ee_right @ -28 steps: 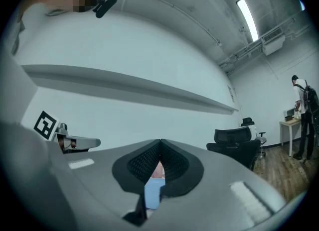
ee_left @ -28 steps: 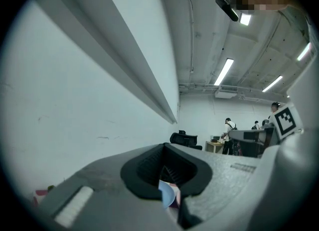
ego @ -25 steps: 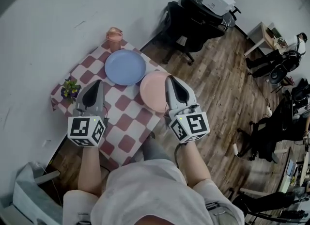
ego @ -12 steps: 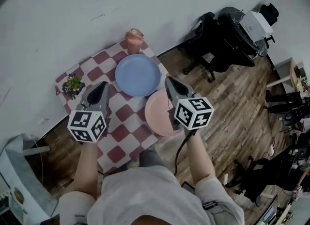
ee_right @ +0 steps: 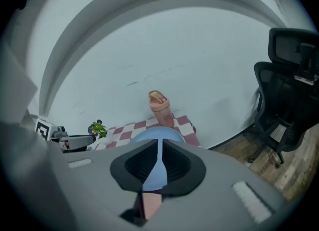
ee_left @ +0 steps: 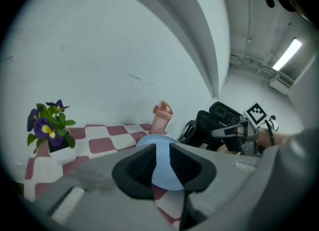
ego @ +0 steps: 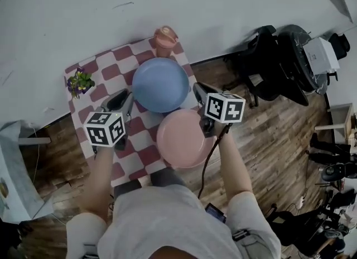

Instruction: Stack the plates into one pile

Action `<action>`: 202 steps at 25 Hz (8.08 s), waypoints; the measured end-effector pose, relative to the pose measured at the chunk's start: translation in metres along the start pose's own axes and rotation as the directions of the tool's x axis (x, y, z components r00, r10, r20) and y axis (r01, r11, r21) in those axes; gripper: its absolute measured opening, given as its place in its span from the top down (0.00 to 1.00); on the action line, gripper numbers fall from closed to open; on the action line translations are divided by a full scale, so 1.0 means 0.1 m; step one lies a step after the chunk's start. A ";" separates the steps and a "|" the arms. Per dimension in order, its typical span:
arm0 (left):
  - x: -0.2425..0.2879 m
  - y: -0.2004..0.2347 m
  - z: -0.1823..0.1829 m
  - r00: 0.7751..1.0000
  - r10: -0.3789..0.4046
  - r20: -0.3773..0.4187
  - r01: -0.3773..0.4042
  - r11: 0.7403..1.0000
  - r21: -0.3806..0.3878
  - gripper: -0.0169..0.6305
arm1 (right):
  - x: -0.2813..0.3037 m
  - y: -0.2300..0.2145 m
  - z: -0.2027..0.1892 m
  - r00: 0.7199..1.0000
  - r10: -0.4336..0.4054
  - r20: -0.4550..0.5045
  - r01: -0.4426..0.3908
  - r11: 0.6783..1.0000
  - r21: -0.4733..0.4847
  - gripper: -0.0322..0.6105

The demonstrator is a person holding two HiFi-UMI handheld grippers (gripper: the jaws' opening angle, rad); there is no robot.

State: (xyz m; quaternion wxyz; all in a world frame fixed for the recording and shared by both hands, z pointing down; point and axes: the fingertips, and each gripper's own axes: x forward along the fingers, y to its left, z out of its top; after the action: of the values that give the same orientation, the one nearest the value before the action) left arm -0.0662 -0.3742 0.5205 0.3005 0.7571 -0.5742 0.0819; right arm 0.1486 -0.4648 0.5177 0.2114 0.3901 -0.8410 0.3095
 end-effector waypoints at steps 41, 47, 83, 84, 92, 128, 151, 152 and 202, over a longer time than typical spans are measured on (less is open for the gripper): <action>0.55 0.48 -0.59 0.961 0.248 -0.120 -0.271 0.931 -0.245 0.86 | 0.98 -0.28 -0.36 0.981 0.077 -0.177 -0.073 0.997 0.031 0.89; 0.35 0.35 -0.27 0.978 0.206 -0.042 -0.210 0.956 -0.203 0.87 | 0.68 -0.16 -0.20 0.995 0.052 -0.083 -0.049 0.998 0.041 0.89; 0.32 -1.26 -0.93 0.889 -0.287 -0.358 0.358 0.922 0.148 0.86 | -1.62 -0.37 -1.84 0.897 -0.439 0.056 0.361 0.799 0.481 0.88; 0.33 -1.27 -0.99 0.882 -0.287 -0.373 0.364 0.919 0.151 0.86 | -1.63 -0.37 -1.92 0.895 -0.444 0.047 0.366 0.790 0.492 0.88; 0.33 -1.24 -1.41 0.846 -0.247 -0.472 0.366 0.913 0.179 0.86 | -1.59 -0.33 -2.43 0.895 -0.446 -0.028 0.389 0.746 0.540 0.87; 0.37 -1.10 -1.47 0.883 -0.192 -0.428 0.303 0.930 0.207 0.82 | -1.40 -0.31 -2.70 0.883 -0.444 -0.153 0.469 0.825 0.316 0.75; -0.37 -1.80 -0.05 0.922 -0.387 0.003 0.354 0.846 0.399 0.97 | -2.28 0.25 -1.40 0.767 -0.532 0.358 0.492 0.847 0.203 0.95; -0.42 -1.84 0.01 0.916 -0.400 0.022 0.357 0.841 0.406 0.97 | -2.34 0.28 -1.33 0.755 -0.531 0.383 0.494 0.846 0.199 0.95; -1.66 -2.24 0.90 0.747 -0.540 0.387 0.339 0.811 0.477 0.97 | -3.81 1.29 -0.51 0.457 -0.477 0.751 0.640 0.762 0.094 0.95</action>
State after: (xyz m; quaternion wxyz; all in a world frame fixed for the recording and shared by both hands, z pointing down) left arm 0.0655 -0.2522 0.2891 -0.0012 0.9097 -0.4063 -0.0855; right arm 0.2838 -0.1648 0.2813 -0.0188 0.7113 -0.7009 -0.0500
